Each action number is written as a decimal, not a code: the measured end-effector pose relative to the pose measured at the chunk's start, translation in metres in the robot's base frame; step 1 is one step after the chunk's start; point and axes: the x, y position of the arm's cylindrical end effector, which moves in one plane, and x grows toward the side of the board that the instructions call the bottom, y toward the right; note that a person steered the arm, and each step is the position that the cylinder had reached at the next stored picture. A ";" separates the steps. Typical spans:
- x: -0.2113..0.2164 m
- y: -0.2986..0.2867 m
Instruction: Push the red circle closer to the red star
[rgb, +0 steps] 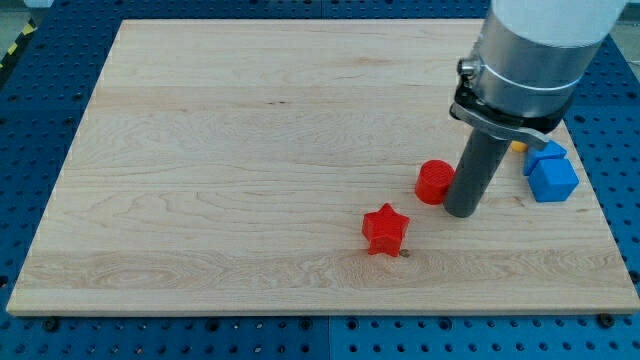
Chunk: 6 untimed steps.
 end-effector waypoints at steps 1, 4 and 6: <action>0.008 0.039; -0.041 0.005; -0.032 -0.033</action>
